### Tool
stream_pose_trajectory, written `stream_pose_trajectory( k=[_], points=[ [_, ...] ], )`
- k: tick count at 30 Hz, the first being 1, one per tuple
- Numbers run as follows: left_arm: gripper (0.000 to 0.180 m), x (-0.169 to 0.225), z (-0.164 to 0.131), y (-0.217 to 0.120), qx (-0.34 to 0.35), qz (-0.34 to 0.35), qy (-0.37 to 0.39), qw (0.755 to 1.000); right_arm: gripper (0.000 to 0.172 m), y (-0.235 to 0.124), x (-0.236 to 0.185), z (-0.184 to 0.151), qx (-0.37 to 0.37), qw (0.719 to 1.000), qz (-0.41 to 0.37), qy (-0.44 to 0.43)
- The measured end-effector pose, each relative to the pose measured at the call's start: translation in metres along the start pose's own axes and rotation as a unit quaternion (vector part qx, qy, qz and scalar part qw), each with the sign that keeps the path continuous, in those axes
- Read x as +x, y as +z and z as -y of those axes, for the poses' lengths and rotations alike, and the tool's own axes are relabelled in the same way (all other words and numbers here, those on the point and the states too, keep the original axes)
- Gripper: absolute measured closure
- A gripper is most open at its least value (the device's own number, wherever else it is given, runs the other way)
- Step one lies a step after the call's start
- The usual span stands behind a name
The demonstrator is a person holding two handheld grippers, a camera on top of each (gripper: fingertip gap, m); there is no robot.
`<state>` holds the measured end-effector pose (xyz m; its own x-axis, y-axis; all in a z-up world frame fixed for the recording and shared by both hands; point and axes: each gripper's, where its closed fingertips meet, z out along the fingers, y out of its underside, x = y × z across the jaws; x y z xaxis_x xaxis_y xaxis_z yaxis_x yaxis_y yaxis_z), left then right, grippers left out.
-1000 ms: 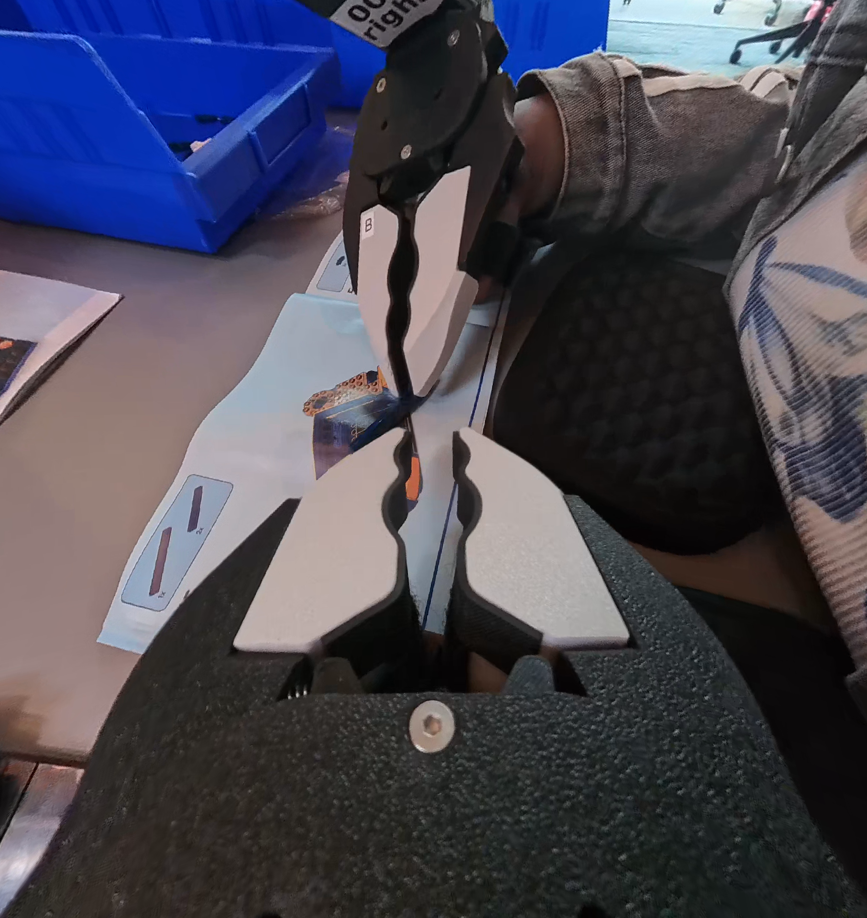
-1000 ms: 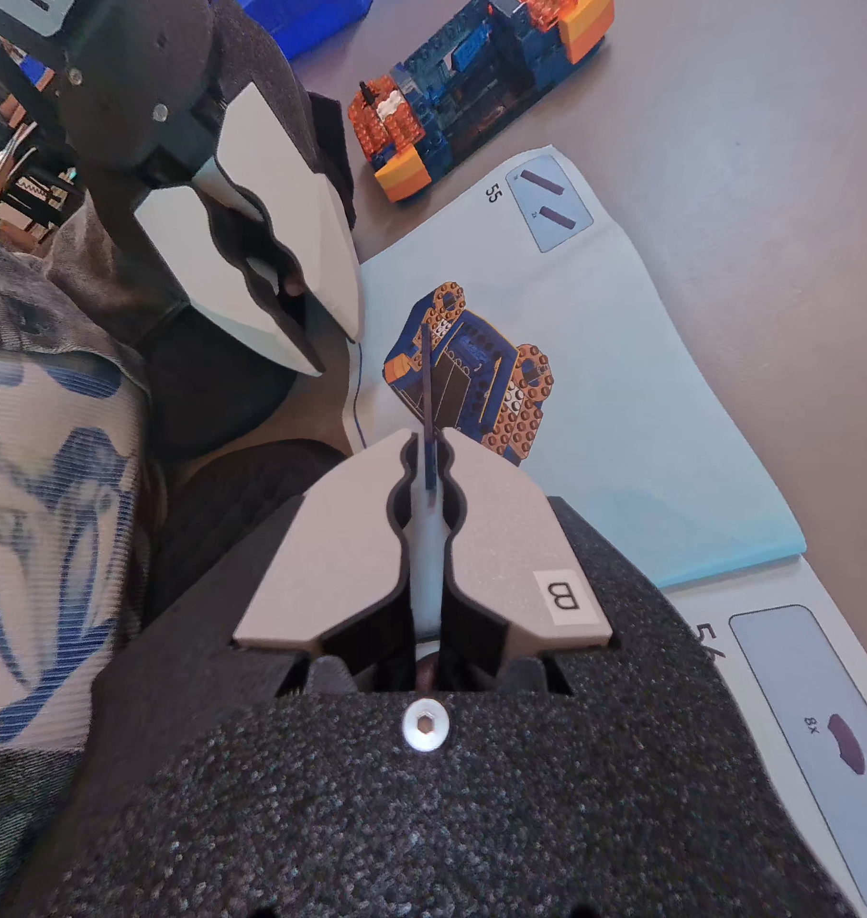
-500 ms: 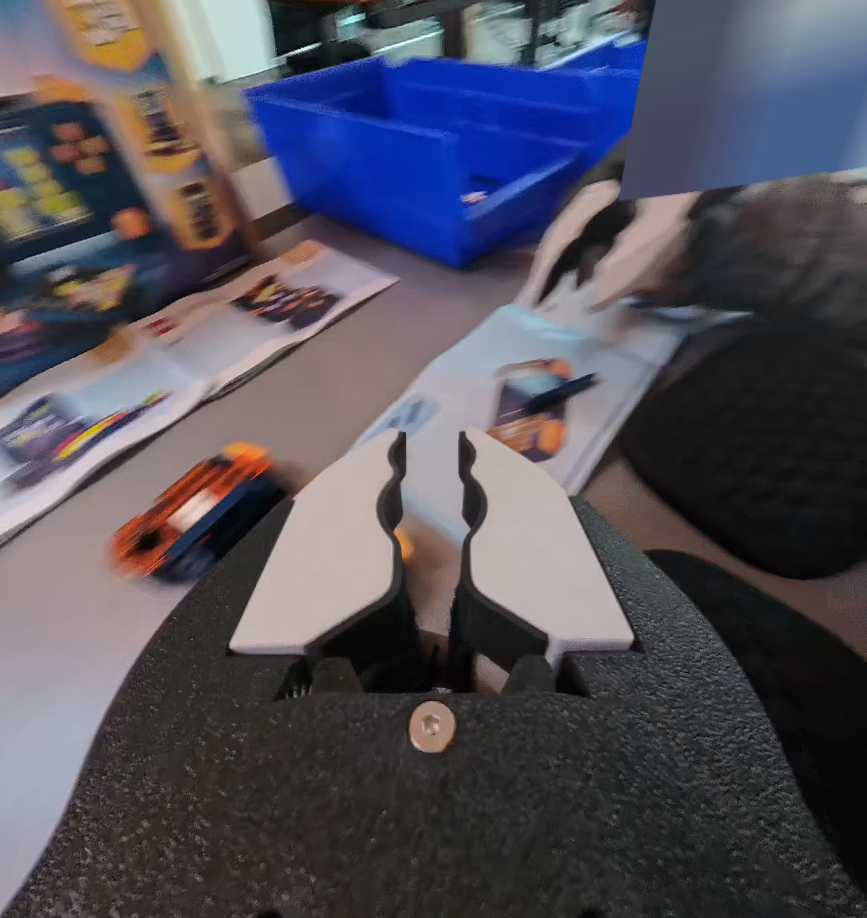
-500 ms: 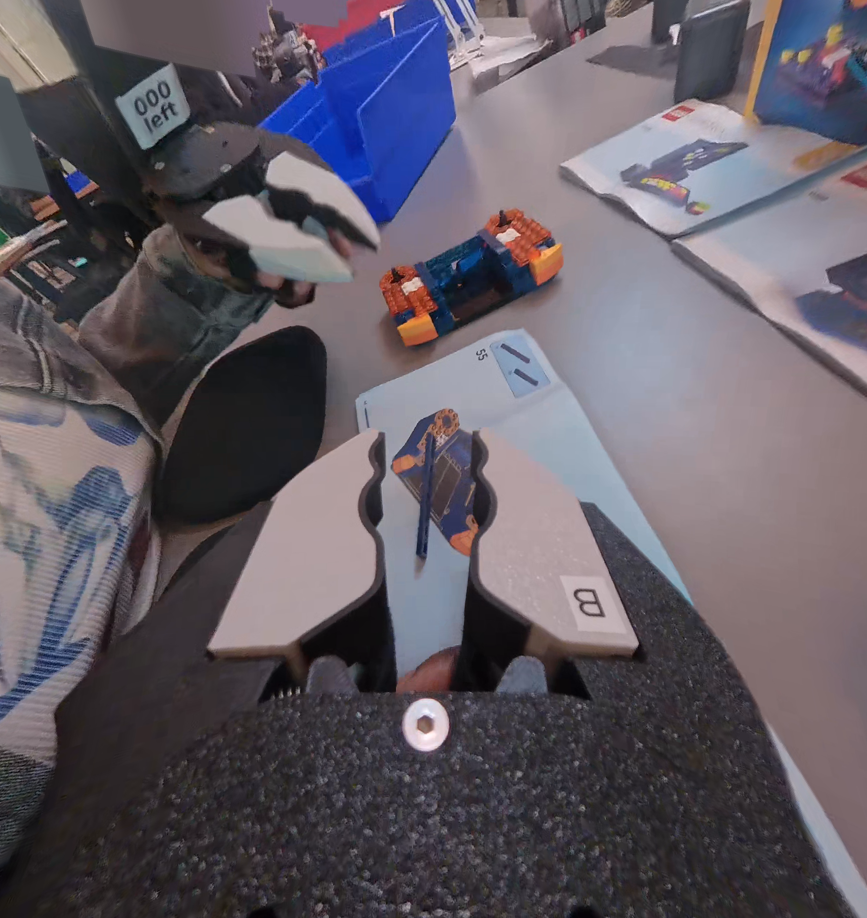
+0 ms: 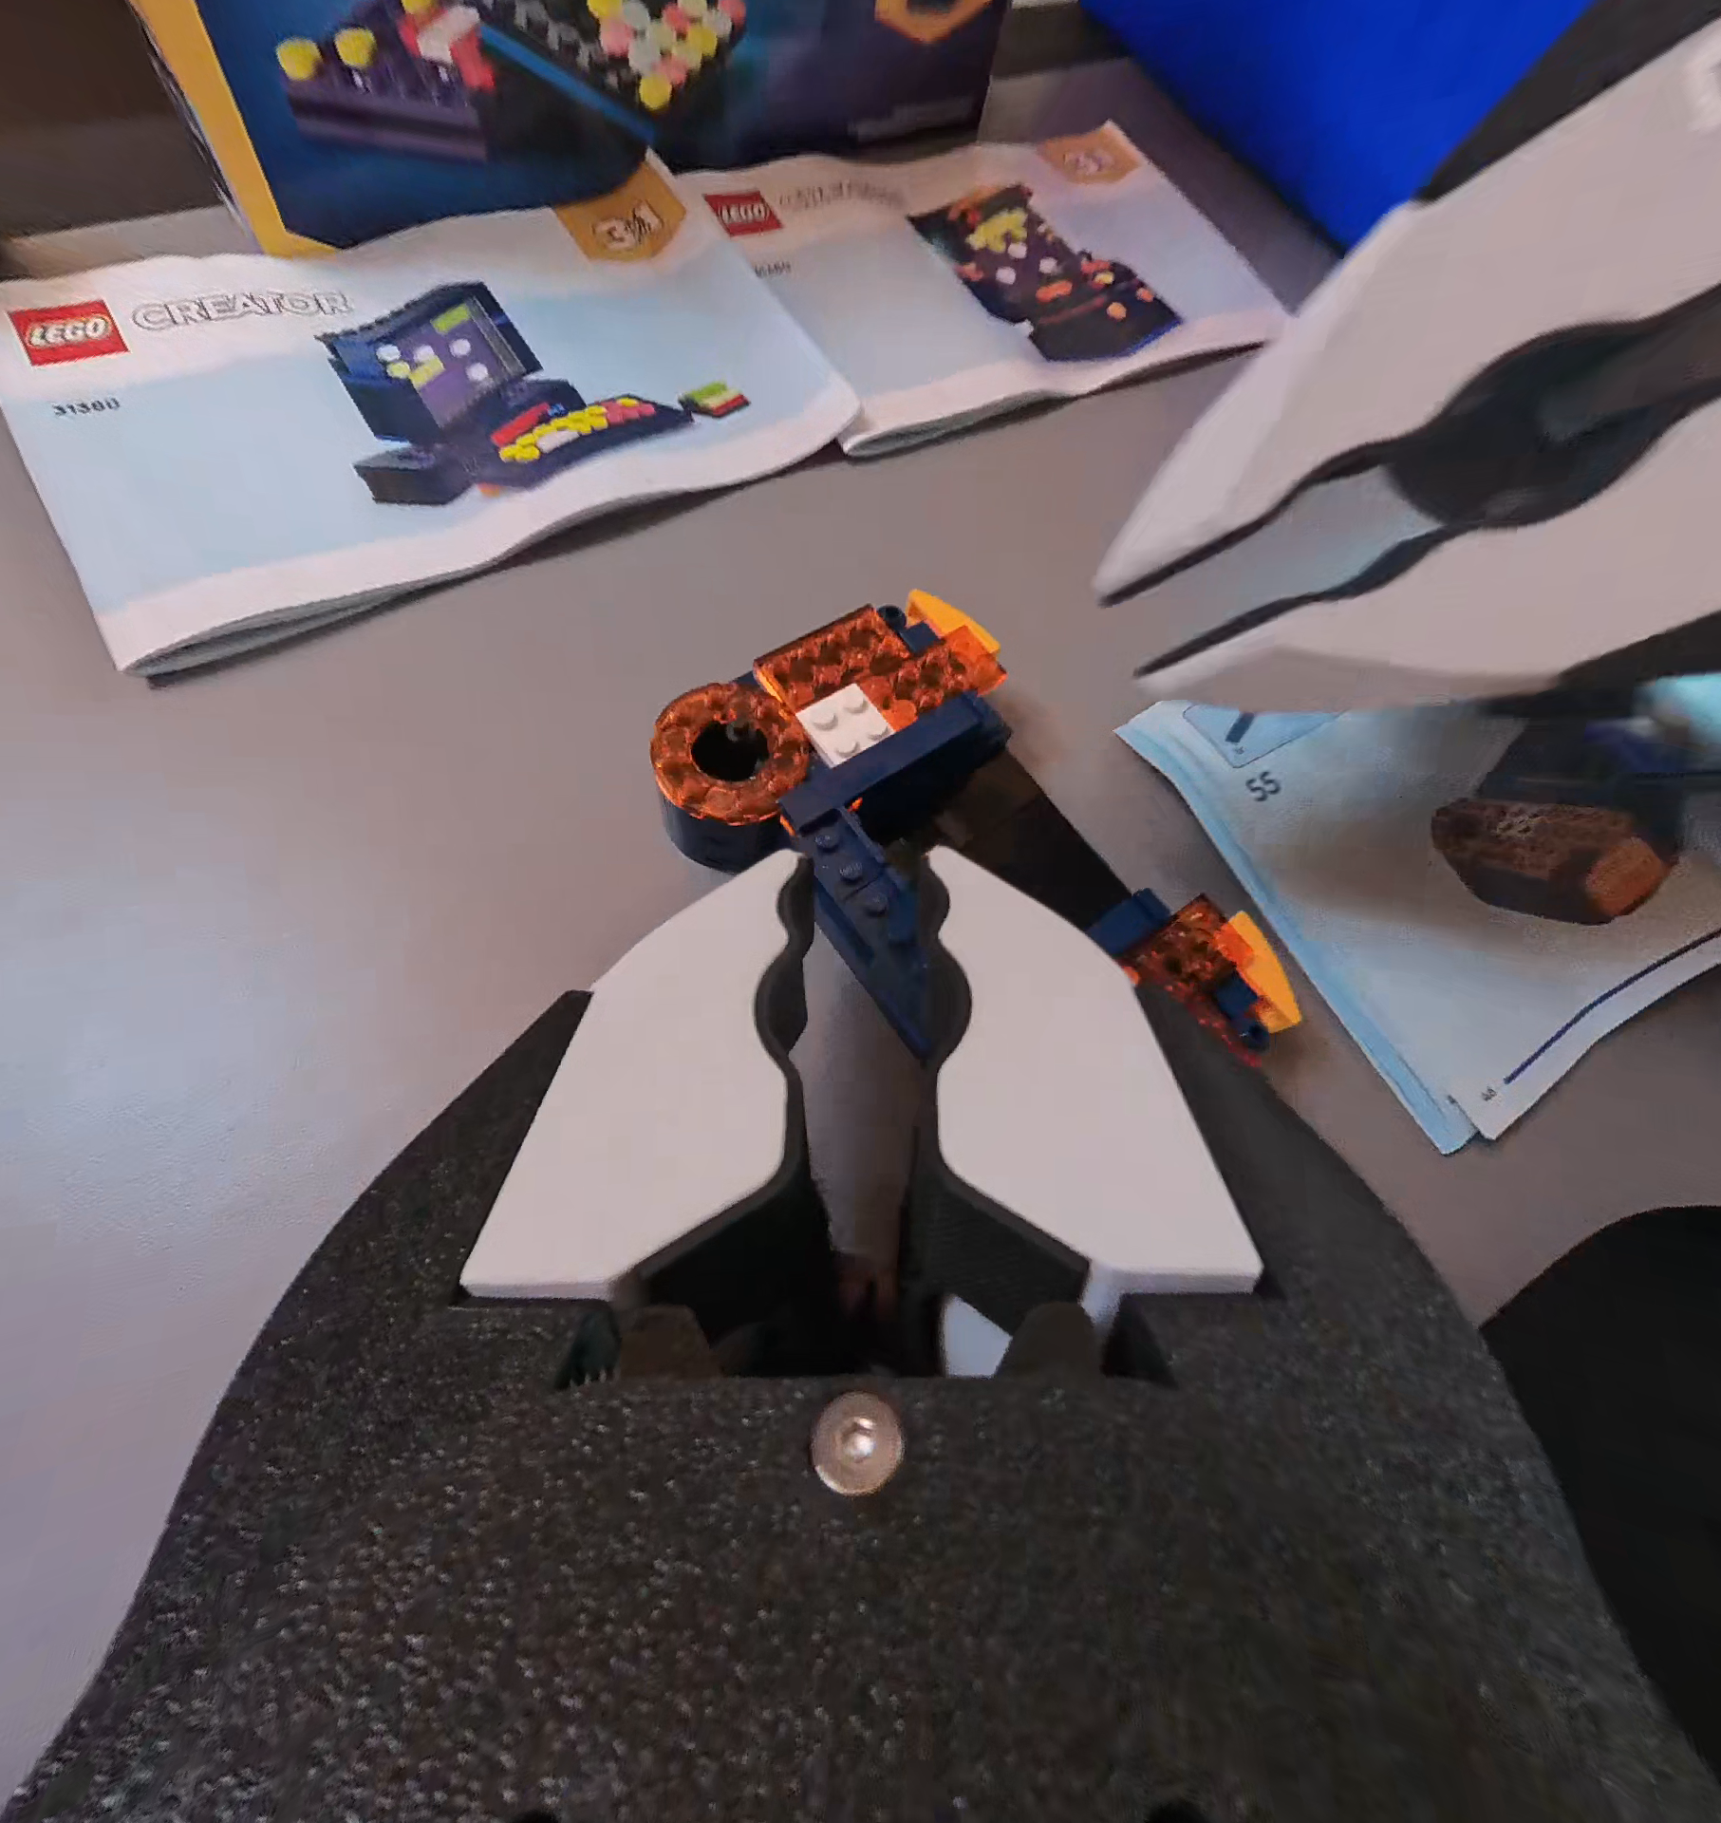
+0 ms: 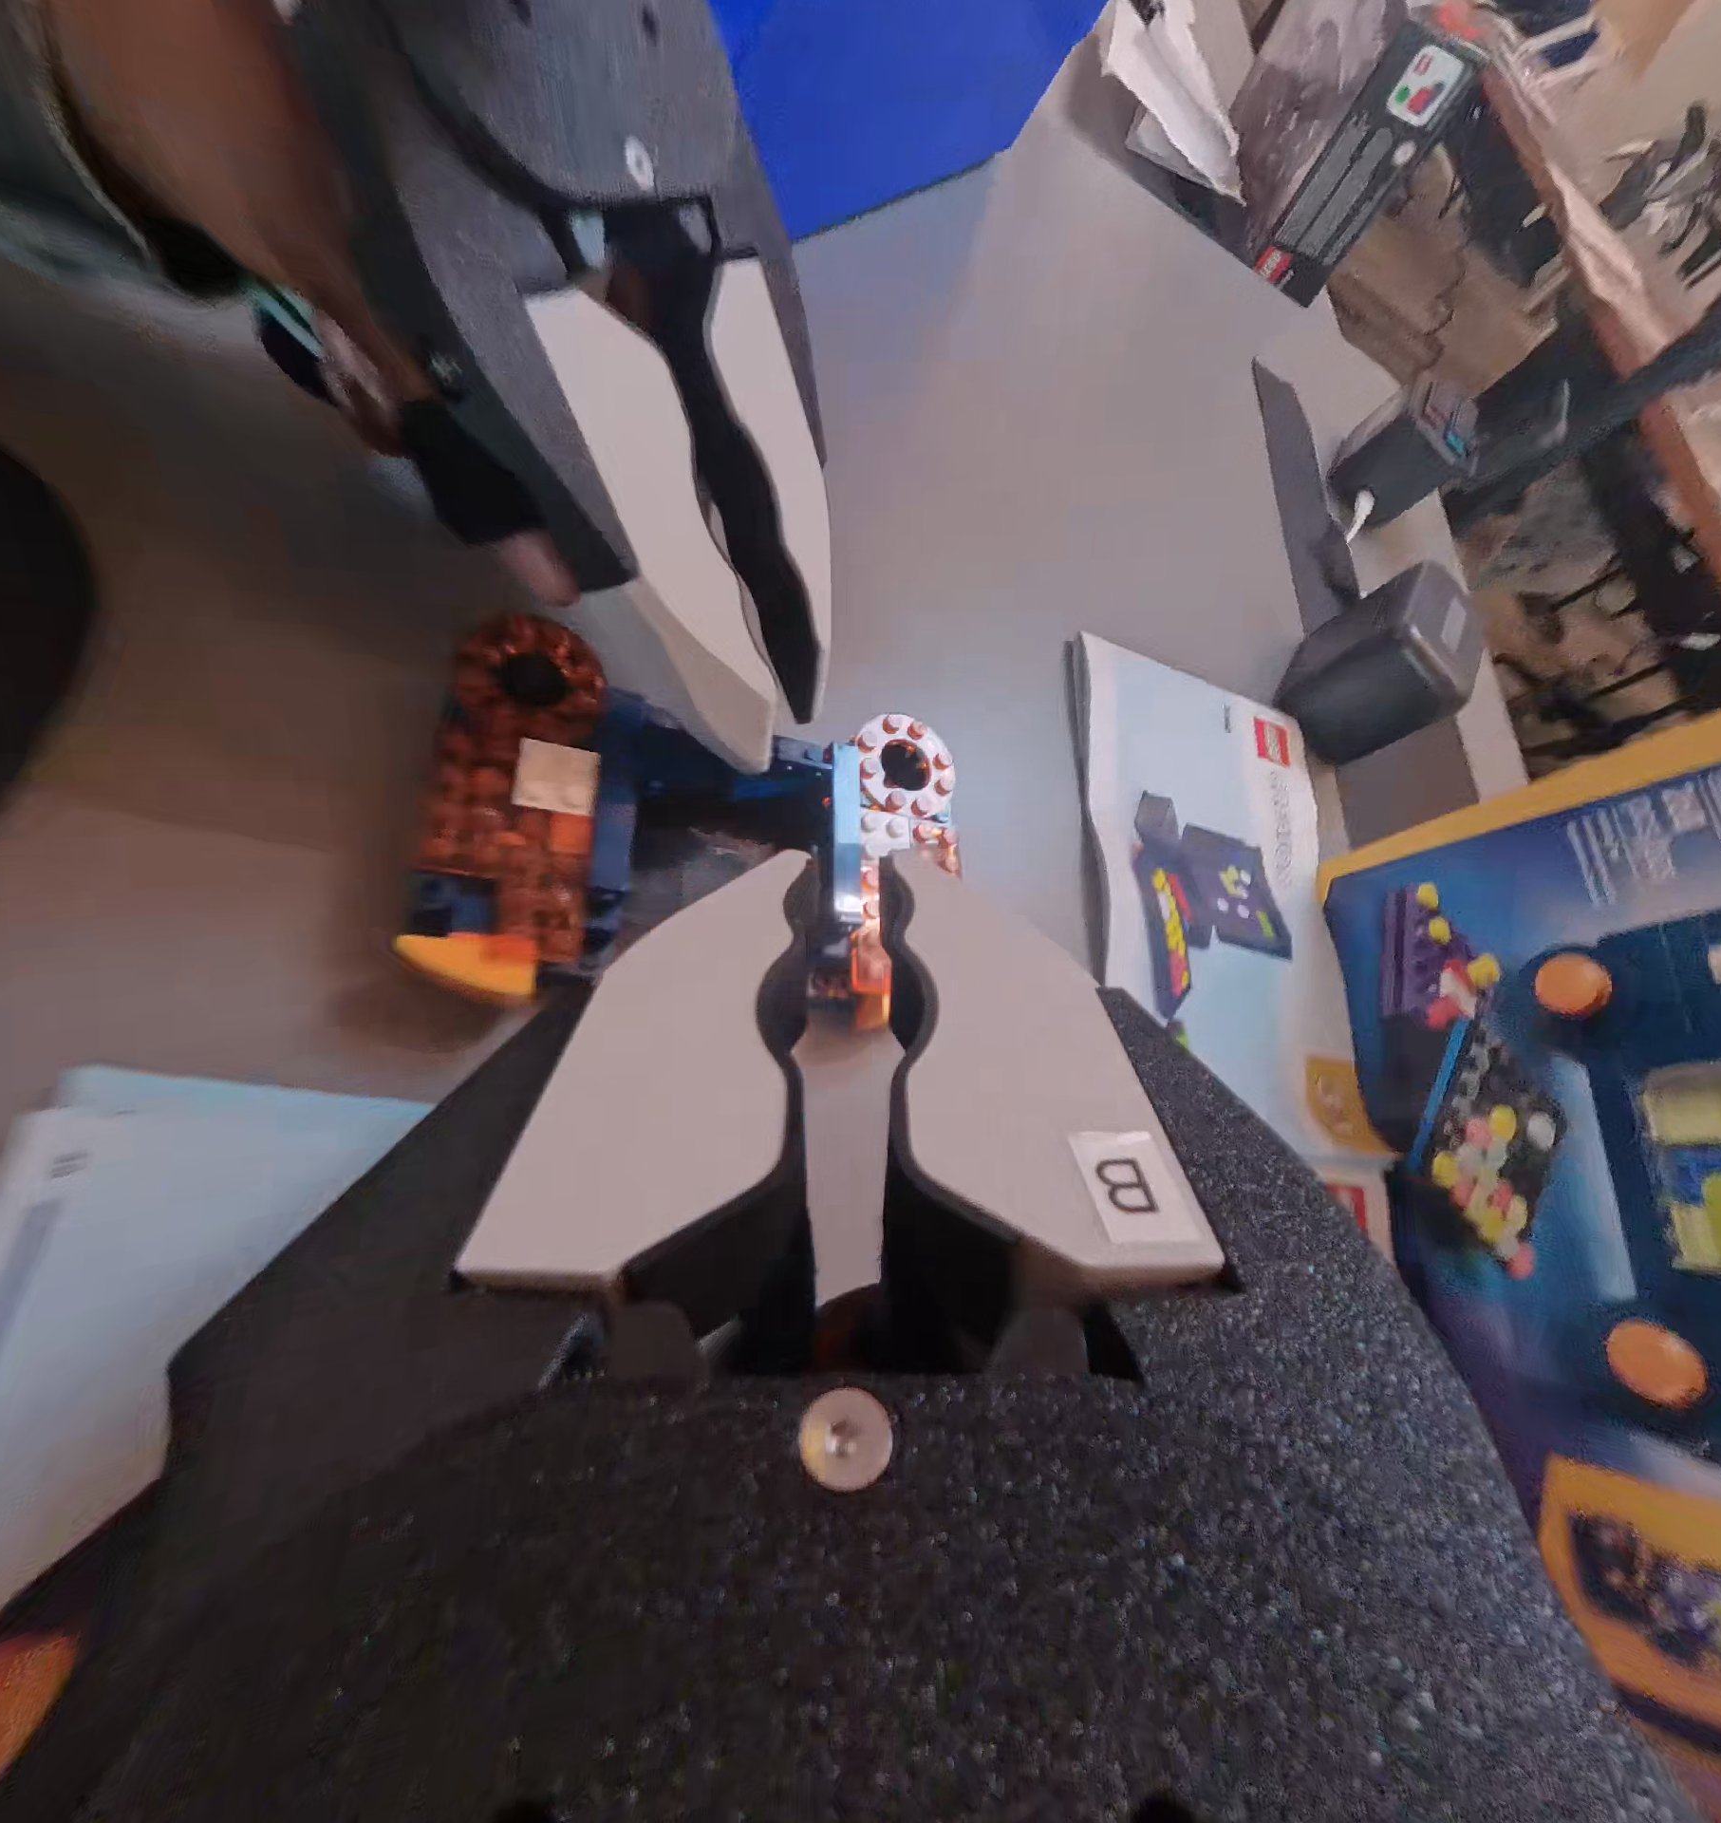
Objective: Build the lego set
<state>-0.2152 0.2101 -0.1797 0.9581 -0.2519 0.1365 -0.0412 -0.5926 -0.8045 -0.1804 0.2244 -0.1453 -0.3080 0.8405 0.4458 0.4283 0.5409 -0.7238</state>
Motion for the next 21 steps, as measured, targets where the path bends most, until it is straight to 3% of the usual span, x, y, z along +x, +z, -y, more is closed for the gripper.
stream_pose_trajectory(
  k=[5, 12, 21],
  points=[
    [0.175, 0.004, 0.004, -0.002, 0.027, -0.025, -0.001, 0.999, 0.161, 0.032, -0.005, -0.015, -0.018, 0.997, -0.02, -0.067],
    [0.18, -0.002, 0.003, -0.003, 0.046, -0.053, -0.007, 0.997, 0.161, 0.04, -0.004, -0.021, -0.046, 0.99, -0.039, -0.124],
    [0.18, 0.005, 0.001, -0.001, 0.037, -0.065, 0.041, 0.996, 0.167, 0.041, -0.003, -0.019, -0.053, 0.981, -0.066, -0.172]
  ],
)
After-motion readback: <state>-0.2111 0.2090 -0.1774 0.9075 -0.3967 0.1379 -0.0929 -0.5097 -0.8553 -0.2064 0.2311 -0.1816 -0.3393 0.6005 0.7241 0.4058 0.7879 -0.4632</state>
